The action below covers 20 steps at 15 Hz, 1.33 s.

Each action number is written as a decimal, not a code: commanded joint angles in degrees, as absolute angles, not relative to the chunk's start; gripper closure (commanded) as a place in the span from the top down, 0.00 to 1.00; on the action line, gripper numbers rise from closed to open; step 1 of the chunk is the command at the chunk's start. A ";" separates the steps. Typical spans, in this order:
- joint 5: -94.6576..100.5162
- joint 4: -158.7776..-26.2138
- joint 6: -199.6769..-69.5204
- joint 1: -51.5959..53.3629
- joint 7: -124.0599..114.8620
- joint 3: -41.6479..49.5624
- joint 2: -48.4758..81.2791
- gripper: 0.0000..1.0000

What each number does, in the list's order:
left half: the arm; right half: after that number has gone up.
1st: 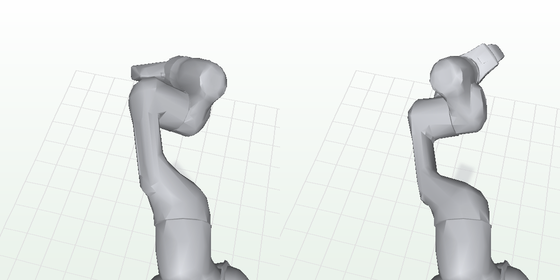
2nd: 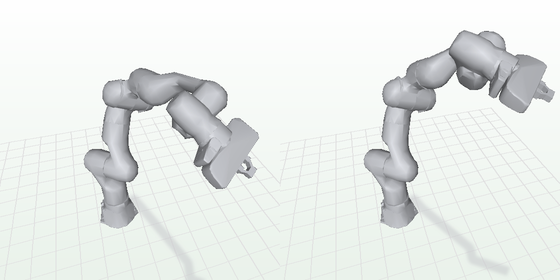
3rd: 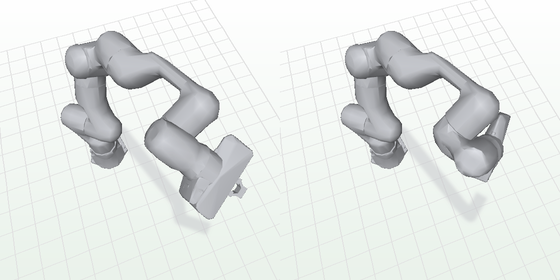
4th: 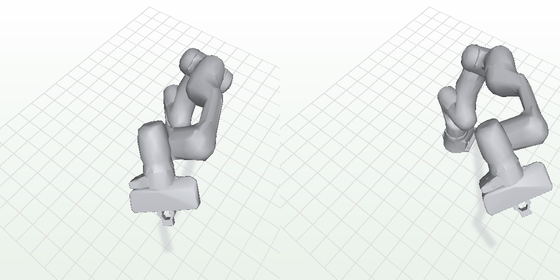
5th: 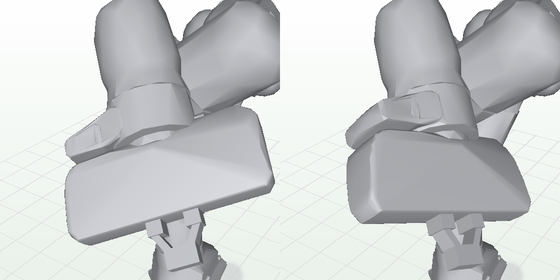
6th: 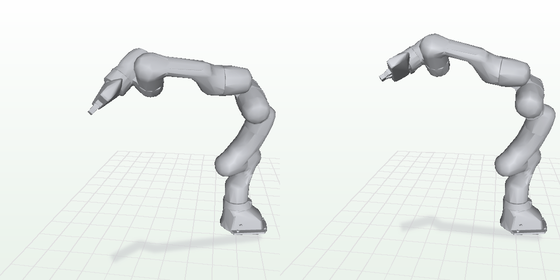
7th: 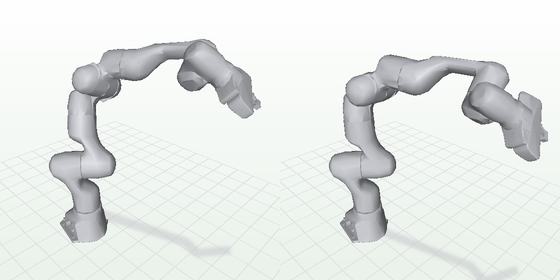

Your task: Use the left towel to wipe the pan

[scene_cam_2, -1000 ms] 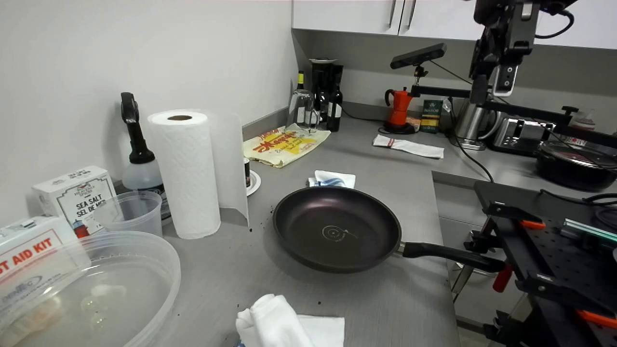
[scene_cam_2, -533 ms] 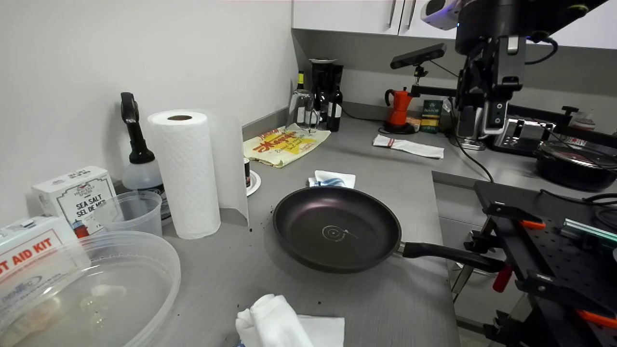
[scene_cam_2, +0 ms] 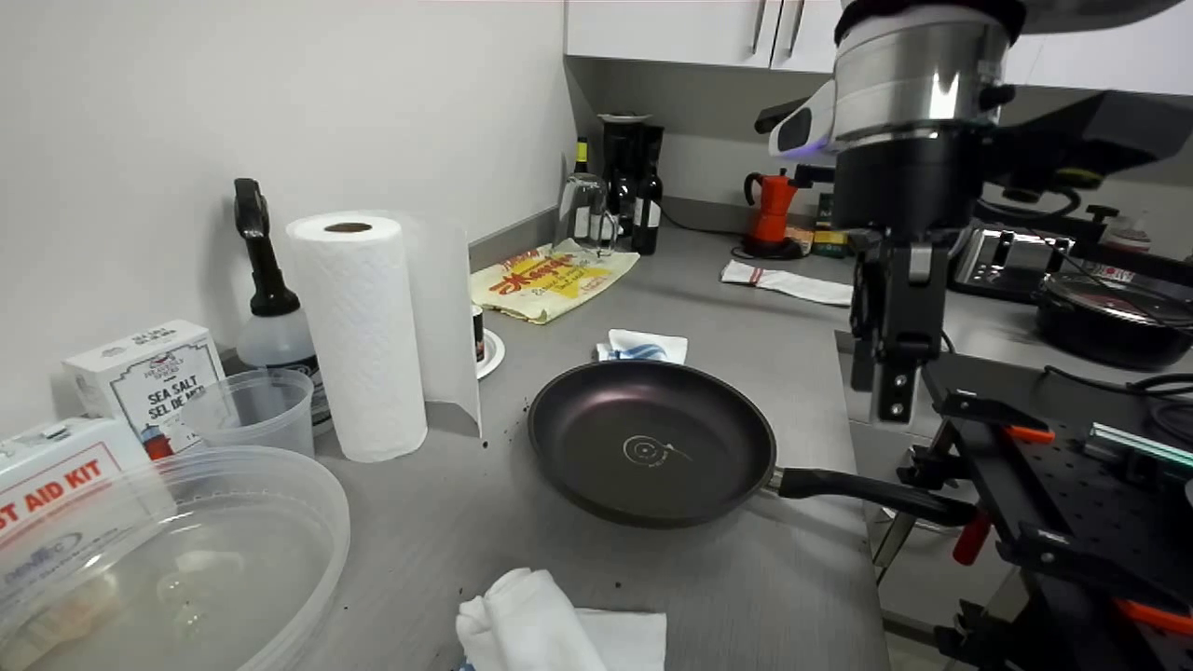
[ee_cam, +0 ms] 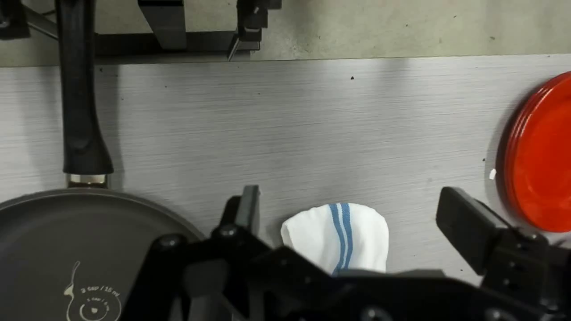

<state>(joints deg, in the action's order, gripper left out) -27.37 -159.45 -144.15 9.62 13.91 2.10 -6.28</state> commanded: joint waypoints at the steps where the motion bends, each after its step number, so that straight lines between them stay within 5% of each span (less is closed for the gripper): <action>1: -32.45 -155.14 -152.10 10.42 10.24 -2.45 4.54 1.00; 20: -24.23 -135.99 -162.86 8.10 -7.86 -11.65 29.26 1.00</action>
